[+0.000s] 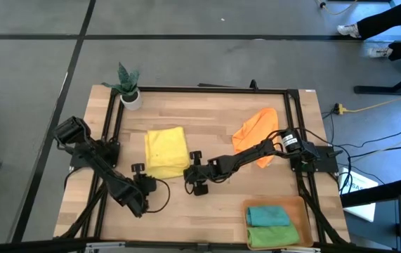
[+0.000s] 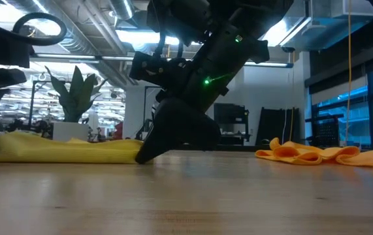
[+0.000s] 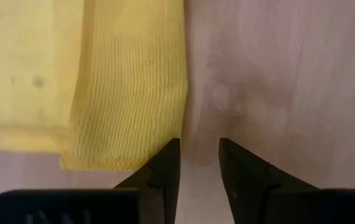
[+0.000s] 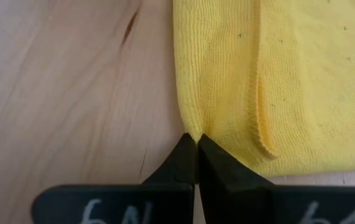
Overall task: Roll microfiber towels into tight, uniform cylinder then place into a basket
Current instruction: Roll the yellow microfiber towel
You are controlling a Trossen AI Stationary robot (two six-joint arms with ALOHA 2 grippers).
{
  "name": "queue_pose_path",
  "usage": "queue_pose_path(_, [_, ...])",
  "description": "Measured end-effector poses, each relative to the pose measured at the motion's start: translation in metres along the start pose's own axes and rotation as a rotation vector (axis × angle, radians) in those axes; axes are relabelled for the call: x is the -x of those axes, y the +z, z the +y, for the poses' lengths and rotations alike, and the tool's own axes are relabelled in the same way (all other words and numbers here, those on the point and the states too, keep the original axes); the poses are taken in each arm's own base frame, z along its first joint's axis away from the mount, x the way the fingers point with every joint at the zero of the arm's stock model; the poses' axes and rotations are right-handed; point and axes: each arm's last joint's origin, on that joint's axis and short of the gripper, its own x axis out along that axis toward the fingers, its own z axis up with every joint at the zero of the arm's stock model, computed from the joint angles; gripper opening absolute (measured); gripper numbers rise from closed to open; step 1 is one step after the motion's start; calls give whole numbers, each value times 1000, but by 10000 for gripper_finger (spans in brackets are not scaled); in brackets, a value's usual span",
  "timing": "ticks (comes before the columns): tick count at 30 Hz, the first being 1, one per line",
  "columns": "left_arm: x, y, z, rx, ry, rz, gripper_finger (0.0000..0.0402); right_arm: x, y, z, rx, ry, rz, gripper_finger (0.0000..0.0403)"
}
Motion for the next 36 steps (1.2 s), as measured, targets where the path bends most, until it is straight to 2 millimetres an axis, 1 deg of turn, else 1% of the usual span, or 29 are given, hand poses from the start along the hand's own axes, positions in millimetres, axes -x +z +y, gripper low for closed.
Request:
queue_pose_path(4, [0,1,0,-164,-16,14,104,0,0,0,0,0,0,5])
queue_pose_path(7, [0,0,-1,-216,-8,1,103,0,0,0,0,-1,0,5])
queue_pose_path(11, [0,1,0,-241,12,-16,104,0,0,0,-1,-1,0,6])
queue_pose_path(14, [1,1,2,-270,59,-42,103,0,0,0,-1,-1,-1,6])
queue_pose_path(17, [1,-1,6,-285,96,-31,102,0,0,0,-1,-1,-1,6])
queue_pose_path(26, [0,0,7,-269,112,-41,101,0,0,0,-1,-1,-1,6])
queue_pose_path(31, [2,-3,5,-298,107,-46,101,0,0,-1,-3,-1,-2,6])
queue_pose_path(33, [4,-3,3,-308,106,-46,101,0,0,-1,-14,-1,-2,6])
queue_pose_path(36, [14,2,0,-319,104,-50,101,0,0,-1,-22,-1,-2,6])
